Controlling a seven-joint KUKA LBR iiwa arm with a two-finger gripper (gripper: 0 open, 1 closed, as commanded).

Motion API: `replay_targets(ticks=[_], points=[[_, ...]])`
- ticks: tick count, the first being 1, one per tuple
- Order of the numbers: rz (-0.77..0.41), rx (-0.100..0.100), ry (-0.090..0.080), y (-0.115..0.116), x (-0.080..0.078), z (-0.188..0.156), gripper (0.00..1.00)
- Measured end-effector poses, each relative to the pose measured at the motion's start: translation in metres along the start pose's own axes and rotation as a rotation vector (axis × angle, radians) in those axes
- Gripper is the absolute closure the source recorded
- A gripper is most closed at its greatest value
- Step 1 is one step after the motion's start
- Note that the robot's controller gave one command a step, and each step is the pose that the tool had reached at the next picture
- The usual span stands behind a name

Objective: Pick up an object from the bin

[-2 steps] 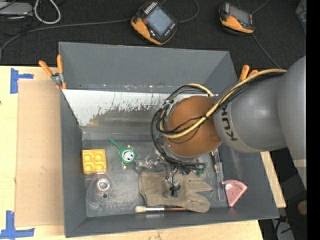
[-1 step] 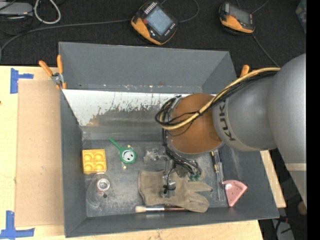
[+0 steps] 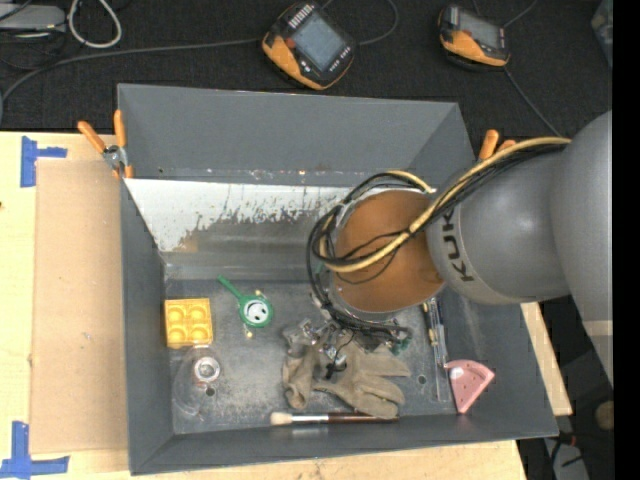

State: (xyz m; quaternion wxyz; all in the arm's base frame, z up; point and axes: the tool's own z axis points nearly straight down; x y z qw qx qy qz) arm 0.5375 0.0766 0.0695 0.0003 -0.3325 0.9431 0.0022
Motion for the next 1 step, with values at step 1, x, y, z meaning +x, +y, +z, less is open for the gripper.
replay_targets(ticks=[1], points=[[0.000,0.000,0.000,-0.0001,0.0000,0.0000,1.00]])
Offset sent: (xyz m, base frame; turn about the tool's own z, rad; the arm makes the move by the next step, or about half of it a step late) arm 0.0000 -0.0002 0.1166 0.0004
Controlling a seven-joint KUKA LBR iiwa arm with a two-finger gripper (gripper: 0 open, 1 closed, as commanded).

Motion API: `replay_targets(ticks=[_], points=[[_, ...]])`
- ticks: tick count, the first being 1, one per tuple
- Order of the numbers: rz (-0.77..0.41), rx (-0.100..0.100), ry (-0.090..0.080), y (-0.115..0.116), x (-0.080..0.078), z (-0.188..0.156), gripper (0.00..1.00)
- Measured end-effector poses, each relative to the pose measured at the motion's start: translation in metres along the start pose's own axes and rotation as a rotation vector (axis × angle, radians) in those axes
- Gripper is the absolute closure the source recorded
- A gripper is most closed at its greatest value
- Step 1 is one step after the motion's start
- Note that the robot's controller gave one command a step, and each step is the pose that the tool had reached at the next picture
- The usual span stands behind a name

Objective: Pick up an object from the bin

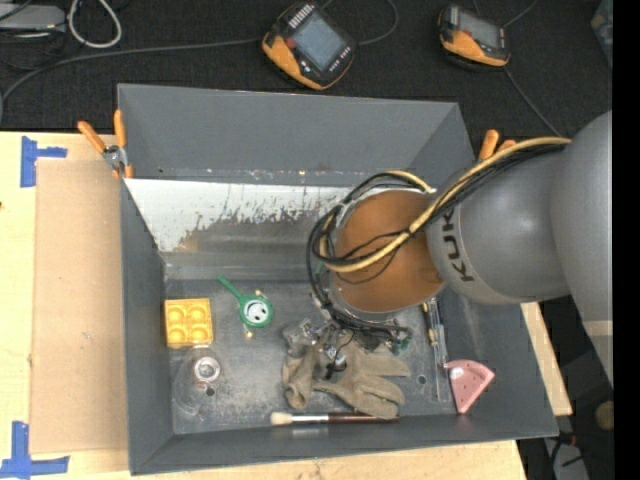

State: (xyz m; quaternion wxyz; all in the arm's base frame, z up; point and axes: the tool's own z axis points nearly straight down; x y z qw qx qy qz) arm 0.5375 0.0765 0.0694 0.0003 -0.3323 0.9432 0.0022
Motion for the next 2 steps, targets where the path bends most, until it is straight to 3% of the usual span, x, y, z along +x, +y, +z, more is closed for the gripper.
replay_targets(ticks=[1,2], points=[[0.001,-0.007,0.009,0.002,0.003,-0.022,1.00],[0.000,-0.003,0.003,0.002,0.001,-0.062,1.00]])
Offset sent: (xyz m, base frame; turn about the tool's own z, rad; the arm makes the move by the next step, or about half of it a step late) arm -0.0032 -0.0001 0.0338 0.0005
